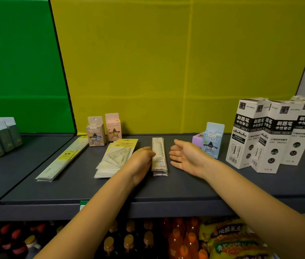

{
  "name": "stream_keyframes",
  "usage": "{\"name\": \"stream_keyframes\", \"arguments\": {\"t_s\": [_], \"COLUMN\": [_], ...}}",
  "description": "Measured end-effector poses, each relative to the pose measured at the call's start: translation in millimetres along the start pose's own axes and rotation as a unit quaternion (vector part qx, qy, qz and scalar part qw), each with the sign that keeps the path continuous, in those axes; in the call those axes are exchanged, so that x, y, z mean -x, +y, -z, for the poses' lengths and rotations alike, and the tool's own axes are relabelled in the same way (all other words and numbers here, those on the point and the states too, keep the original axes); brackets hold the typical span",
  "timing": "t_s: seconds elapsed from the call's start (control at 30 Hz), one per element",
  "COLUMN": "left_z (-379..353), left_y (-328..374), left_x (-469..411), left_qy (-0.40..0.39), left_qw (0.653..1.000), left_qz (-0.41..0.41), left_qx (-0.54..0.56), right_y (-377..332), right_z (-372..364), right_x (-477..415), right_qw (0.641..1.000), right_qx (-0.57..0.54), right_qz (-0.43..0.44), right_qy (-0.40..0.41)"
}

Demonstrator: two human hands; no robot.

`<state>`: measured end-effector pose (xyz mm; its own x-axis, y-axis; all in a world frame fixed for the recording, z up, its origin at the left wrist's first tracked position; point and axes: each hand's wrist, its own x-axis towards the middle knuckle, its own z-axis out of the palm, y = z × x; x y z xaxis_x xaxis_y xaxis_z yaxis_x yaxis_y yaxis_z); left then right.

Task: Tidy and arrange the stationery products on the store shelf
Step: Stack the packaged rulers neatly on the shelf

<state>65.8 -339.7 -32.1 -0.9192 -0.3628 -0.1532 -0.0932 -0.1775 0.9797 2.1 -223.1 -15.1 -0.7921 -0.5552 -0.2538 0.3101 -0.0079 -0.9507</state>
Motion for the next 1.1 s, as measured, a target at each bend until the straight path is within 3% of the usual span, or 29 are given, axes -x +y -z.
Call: {"name": "stream_keyframes", "arguments": {"t_s": [0.23,0.33,0.43,0.53,0.6,0.8,0.93,1.1], "left_z": [0,0,2,19,39,107,129,138], "left_y": [2,5,10,20,28,29,21,18], "left_x": [4,10,19,23,24,22,19,10], "left_qy": [-0.005,0.004,0.035,0.081,0.126,0.17,0.134,0.053], "left_qw": [0.999,0.99,0.964,0.932,0.92,0.914,0.902,0.894], "left_qz": [0.001,-0.004,-0.088,-0.184,-0.201,-0.12,-0.054,-0.049], "left_qx": [-0.033,-0.14,-0.249,-0.301,-0.312,-0.347,-0.406,-0.442], "right_y": [4,4,0,-6,-10,-10,-2,4], "right_z": [-10,-6,0,-4,-13,-57,-88,-112], "right_x": [16,10,2,1,-2,-9,-13,-17], "right_qw": [0.998,0.988,0.942,0.928,0.929,0.933,0.907,0.899], "right_qx": [0.048,0.147,0.32,0.348,0.342,0.338,0.412,0.433], "right_qz": [0.02,0.035,0.096,0.131,0.141,0.115,0.076,0.066], "right_qy": [-0.036,-0.011,0.032,0.015,0.001,-0.037,-0.044,0.007]}}
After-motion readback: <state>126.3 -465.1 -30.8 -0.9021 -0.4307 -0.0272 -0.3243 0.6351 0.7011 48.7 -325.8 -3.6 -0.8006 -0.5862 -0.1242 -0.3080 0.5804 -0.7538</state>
